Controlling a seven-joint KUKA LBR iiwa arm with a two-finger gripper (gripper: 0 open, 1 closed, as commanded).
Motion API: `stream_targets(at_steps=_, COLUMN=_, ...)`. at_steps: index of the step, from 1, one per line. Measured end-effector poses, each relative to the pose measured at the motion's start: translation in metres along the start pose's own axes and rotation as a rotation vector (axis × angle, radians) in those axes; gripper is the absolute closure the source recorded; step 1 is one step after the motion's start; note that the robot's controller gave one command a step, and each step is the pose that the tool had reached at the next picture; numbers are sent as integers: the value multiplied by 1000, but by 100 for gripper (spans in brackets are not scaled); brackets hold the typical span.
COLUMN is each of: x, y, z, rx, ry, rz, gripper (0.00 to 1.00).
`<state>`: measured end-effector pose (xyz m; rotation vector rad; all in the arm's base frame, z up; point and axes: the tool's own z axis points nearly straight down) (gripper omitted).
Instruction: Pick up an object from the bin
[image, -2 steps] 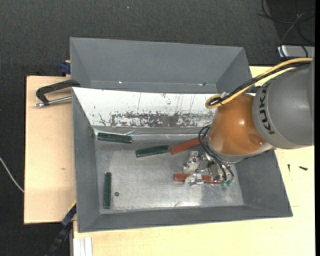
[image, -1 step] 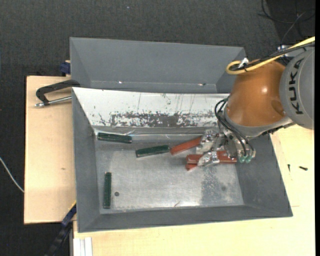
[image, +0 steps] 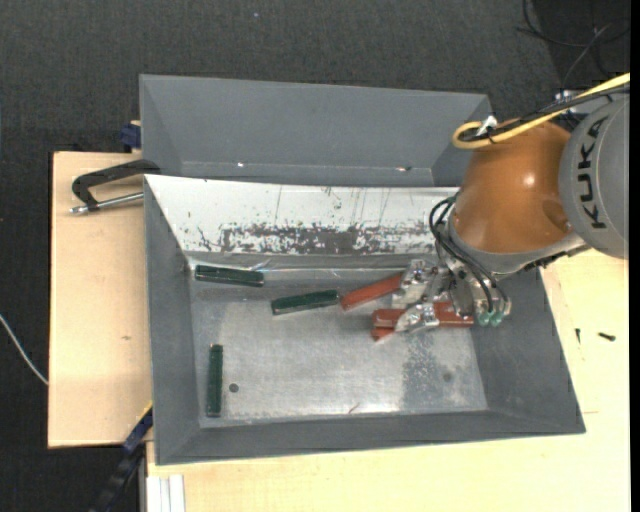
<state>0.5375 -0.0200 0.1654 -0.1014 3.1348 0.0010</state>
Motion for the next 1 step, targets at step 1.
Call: stream_targets(at_steps=1, x=12, y=-1, z=-53, rx=0, ry=-1, rz=14, gripper=100)
